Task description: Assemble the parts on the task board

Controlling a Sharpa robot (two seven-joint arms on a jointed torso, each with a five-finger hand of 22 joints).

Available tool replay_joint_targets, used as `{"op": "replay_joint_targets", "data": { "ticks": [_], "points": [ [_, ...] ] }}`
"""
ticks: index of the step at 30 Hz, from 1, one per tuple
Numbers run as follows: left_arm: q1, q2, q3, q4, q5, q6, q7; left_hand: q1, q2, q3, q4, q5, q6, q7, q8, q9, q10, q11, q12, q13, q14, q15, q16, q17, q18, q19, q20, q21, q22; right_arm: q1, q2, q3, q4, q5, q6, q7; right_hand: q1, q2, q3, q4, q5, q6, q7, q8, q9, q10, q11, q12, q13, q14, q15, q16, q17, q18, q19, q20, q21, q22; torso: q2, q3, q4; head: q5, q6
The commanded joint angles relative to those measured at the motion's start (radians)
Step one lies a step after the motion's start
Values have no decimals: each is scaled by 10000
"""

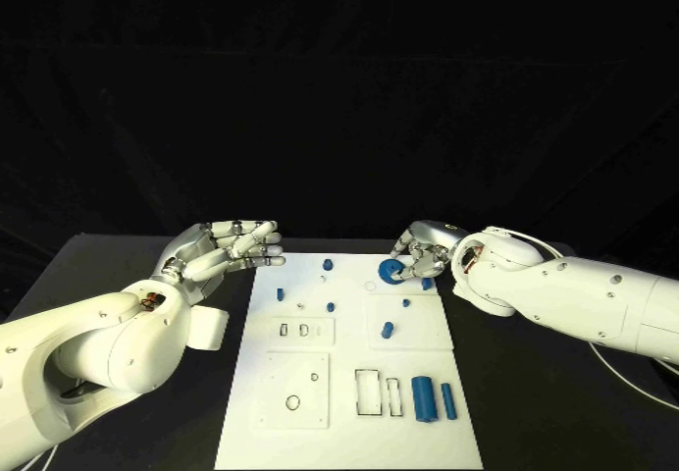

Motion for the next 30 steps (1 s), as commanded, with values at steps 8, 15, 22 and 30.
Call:
{"op": "replay_joint_targets", "data": {
  "ticks": [8,15,22,30],
  "points": [
    [13,18,9,-3,-40,187,24,112,-16,4,-40,-33,-19,80,-45,-14,-12,29,-63,-12,-1,62,-42,17,122,54,-1,53,15,-39,124,-9,-136,-283,349,-74,102,9,-77,16,58,-65,1,4,18,24,54,67,48,719,55,61,1025,-86,57,28,81,953,0,5,-3,5,-26],
    [13,15,9,-8,-40,189,9,111,-16,1,-40,-34,-22,82,-49,-15,-14,31,-68,-13,0,63,-45,20,121,53,-1,54,15,-93,160,-13,-199,-337,429,-72,209,95,-104,32,102,3,-10,75,52,82,49,245,230,727,57,96,1088,-92,75,37,97,990,-3,1,2,12,-43],
    [13,15,9,-16,-40,222,-11,110,-16,-2,-40,-35,-26,86,-55,-15,-17,34,-75,-14,3,64,-49,23,121,52,-1,57,15,-124,221,-14,-235,-353,506,-60,434,265,-44,-5,157,153,-35,195,104,168,22,492,484,735,38,133,1155,-98,98,29,115,1036,-2,7,7,-14,-57],
    [13,4,9,-12,-39,289,-23,148,19,19,-59,-27,-30,86,-69,-16,-22,36,-96,-17,9,66,-63,32,120,49,-3,64,16,-131,227,-15,-281,-436,635,-93,807,565,273,-141,-35,522,-112,386,188,282,-49,776,776,733,-15,148,1180,-107,129,-9,140,1099,-8,1,8,7,-68]
  ]
}}
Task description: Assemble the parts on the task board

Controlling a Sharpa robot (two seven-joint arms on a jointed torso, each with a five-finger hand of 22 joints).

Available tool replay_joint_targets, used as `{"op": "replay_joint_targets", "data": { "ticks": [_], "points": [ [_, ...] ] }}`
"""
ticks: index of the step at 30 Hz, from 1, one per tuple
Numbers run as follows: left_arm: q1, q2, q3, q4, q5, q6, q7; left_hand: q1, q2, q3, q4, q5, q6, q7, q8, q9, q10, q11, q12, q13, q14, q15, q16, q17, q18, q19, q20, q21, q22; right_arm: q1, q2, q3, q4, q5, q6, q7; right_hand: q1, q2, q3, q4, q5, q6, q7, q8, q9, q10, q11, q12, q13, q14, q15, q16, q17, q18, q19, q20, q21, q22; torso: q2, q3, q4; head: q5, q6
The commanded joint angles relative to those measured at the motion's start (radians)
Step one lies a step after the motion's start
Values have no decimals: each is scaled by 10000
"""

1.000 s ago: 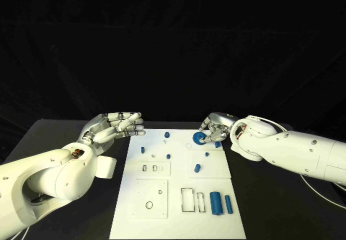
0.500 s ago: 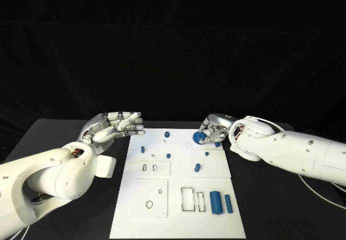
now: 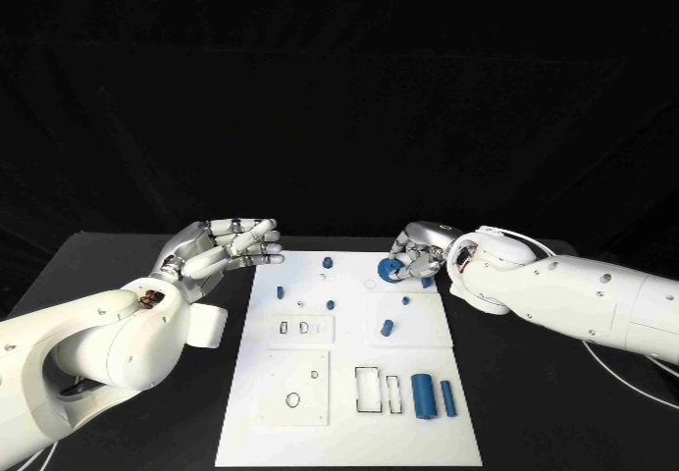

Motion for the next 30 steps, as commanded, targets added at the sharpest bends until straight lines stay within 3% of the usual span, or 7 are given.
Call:
{"op": "replay_joint_targets", "data": {
  "ticks": [1,7,16,26,30],
  "points": [
    [13,7,8,16,-39,252,26,94,-35,19,-60,-27,7,49,-69,-17,-22,36,-56,-9,10,66,-64,16,120,49,-3,63,16,-47,-5,-33,-22,-282,401,-76,230,79,145,-37,-106,146,-45,96,84,29,-22,36,23,734,-21,68,1196,-113,70,-16,70,1121,-3,-5,5,18,-13],
    [13,0,8,15,-39,271,28,115,-21,28,-72,-25,5,47,-76,-17,-24,36,-65,-10,12,66,-71,21,120,47,-3,67,16,-50,-18,-32,77,-559,100,-26,480,145,446,-193,-147,365,-125,195,154,83,-93,159,161,743,-79,91,1244,-142,153,-65,150,1240,-2,1,9,31,-7],
    [13,0,8,7,-39,293,-1,199,1,57,-127,-23,4,45,-96,-16,-22,35,-93,-12,23,64,-93,36,119,42,-4,78,17,-32,-53,-13,543,-599,-1170,87,357,133,762,-149,147,531,-196,243,242,225,-153,402,405,771,-134,152,1366,-216,365,-123,359,1522,-2,-5,15,78,20],
    [12,10,8,6,-39,297,-3,217,3,63,-140,-23,4,45,-100,-16,-22,34,-98,-13,26,64,-97,40,119,41,-5,81,18,30,256,4,1142,-1161,-1687,8,338,92,907,-167,249,556,-208,236,274,249,-166,454,466,785,-148,183,1430,-265,504,-141,497,1701,1,3,1,152,45],
    [12,44,8,17,-39,296,-39,278,15,86,-182,-21,6,45,-112,-15,-19,35,-117,-14,33,63,-112,51,120,39,-7,91,19,29,610,3,1133,-1292,-1802,-65,315,73,935,-161,253,550,-203,227,279,250,-163,462,478,789,-148,191,1448,-274,528,-144,521,1732,1,-16,31,145,46]
  ]
}}
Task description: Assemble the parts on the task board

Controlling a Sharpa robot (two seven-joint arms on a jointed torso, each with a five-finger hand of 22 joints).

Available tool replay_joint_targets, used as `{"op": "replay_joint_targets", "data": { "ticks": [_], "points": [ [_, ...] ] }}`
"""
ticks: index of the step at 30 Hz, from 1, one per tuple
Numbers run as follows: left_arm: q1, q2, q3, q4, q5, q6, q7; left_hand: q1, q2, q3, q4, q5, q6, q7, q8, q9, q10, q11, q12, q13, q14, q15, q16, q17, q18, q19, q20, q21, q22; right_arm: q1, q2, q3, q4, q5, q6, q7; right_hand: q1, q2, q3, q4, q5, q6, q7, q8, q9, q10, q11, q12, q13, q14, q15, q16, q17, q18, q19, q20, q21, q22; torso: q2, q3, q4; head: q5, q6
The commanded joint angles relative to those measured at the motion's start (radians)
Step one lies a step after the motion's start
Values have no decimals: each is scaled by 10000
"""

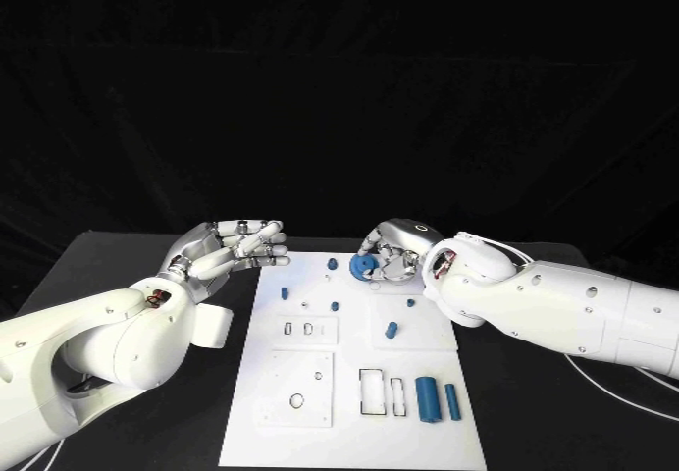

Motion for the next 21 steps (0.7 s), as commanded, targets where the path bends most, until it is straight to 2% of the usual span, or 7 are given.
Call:
{"op": "replay_joint_targets", "data": {
  "ticks": [1,6,8,11,16,21],
  "points": [
    [12,44,8,30,-39,187,-1,154,26,22,-121,-20,8,46,-79,-15,-17,36,-75,-17,37,63,-82,27,121,38,-8,59,12,1,224,2,1,-508,-431,-92,-89,6,61,11,44,310,-243,76,232,90,-2,39,20,788,-72,46,1453,-160,352,-37,67,1736,5,-15,29,8,3],
    [12,51,8,34,-39,158,-26,165,30,27,-128,-20,9,46,-82,-15,-16,36,-79,-17,38,63,-85,29,121,37,-8,60,12,-14,612,-3,-88,-556,-443,-120,-102,9,112,14,50,309,-243,68,240,97,-2,54,38,796,-72,63,1490,-169,378,-40,92,1770,8,-19,18,65,2],
    [12,57,8,33,-39,136,-47,192,35,39,-146,-18,10,46,-87,-15,-14,35,-86,-18,41,62,-91,33,121,36,-10,64,13,-30,816,-11,-205,-563,-411,-110,-103,9,116,14,51,308,-242,67,240,99,-2,56,40,797,-72,64,1491,-170,379,-40,94,1772,11,-8,5,110,76],
    [12,90,8,36,-39,127,-69,193,35,40,-148,-18,10,46,-87,-15,-13,35,-87,-18,42,62,-92,34,121,35,-10,65,13,-77,1111,-33,-433,-538,-358,-98,-118,7,137,19,46,306,-240,62,243,112,-1,79,62,798,-72,66,1495,-173,386,-41,101,1782,16,-19,34,158,79],
    [13,116,8,39,-39,135,-91,193,35,40,-148,-18,10,46,-87,-15,-13,35,-87,-18,42,62,-92,34,121,35,-10,65,13,-185,1467,-51,-708,-511,-285,-60,-146,0,169,28,34,299,-236,51,249,112,3,81,66,797,-70,65,1491,-173,388,-42,102,1784,28,-20,66,141,54],
    [13,123,8,32,-39,137,-91,193,35,40,-148,-18,10,46,-87,-15,-13,35,-87,-18,42,62,-92,34,121,35,-10,65,13,-277,1727,-65,-896,-510,-146,-43,-174,-8,204,36,11,286,-231,36,253,110,7,80,70,799,-68,70,1502,-175,395,-42,109,1794,24,-16,51,148,51]
  ]
}}
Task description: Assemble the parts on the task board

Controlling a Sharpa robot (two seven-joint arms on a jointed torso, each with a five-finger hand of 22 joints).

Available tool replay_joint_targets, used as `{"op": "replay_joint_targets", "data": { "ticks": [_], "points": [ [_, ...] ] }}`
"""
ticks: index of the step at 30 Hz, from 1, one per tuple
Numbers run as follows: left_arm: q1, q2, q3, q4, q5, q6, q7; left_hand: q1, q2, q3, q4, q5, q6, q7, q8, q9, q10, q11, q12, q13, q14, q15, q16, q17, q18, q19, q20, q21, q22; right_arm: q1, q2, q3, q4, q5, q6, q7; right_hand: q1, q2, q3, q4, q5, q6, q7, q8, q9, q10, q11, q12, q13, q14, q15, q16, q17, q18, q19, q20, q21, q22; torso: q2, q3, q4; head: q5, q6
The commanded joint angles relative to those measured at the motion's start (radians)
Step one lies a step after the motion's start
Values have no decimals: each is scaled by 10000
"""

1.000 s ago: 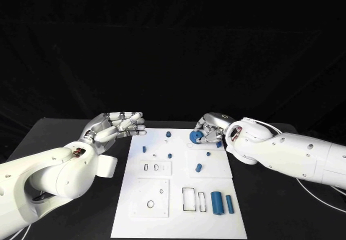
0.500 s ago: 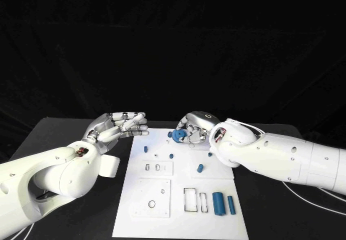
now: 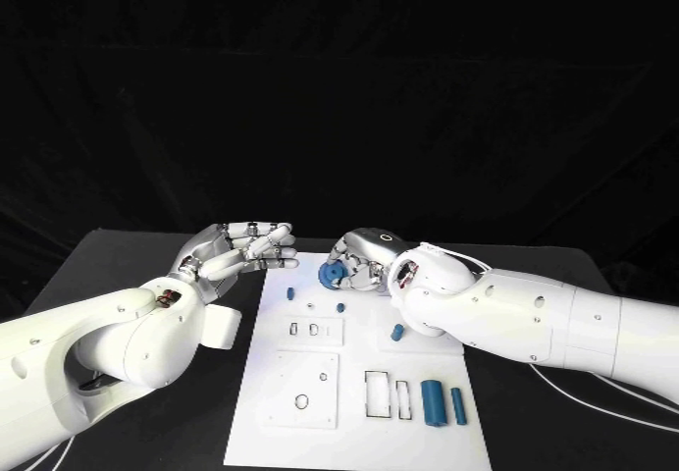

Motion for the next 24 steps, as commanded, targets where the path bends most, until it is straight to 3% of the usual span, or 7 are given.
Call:
{"op": "replay_joint_targets", "data": {
  "ticks": [1,10,24],
  "points": [
    [13,27,8,18,-39,133,15,88,7,8,-67,-18,10,46,-30,-15,-13,35,-49,-10,42,62,-22,16,120,35,-10,65,15,-49,125,-11,-115,-156,170,6,-70,0,62,7,-2,301,-209,28,265,40,11,33,31,800,-66,32,1497,-177,391,-41,64,1783,0,3,-1,-3,-10],
    [15,12,8,17,-39,167,-21,118,9,21,-89,-19,9,49,-39,-15,-12,37,-60,-12,44,63,-33,22,119,32,-11,70,15,-135,339,-38,-456,-77,264,-69,-122,-28,103,18,-48,290,-202,10,275,17,18,-2,7,803,-61,41,1514,-171,376,-39,48,1766,-5,9,-2,-17,-19],
    [17,-16,8,29,-39,219,-99,121,8,23,-94,-22,-4,60,-54,-18,-24,46,-76,-15,32,69,-49,24,117,23,-10,71,14,-149,280,-42,-513,-286,361,-138,-298,-176,202,52,-195,171,-150,-103,285,-152,60,-274,-203,791,-28,19,1471,-156,331,-17,0,1719,-2,14,-9,-25,-71]
  ]
}}
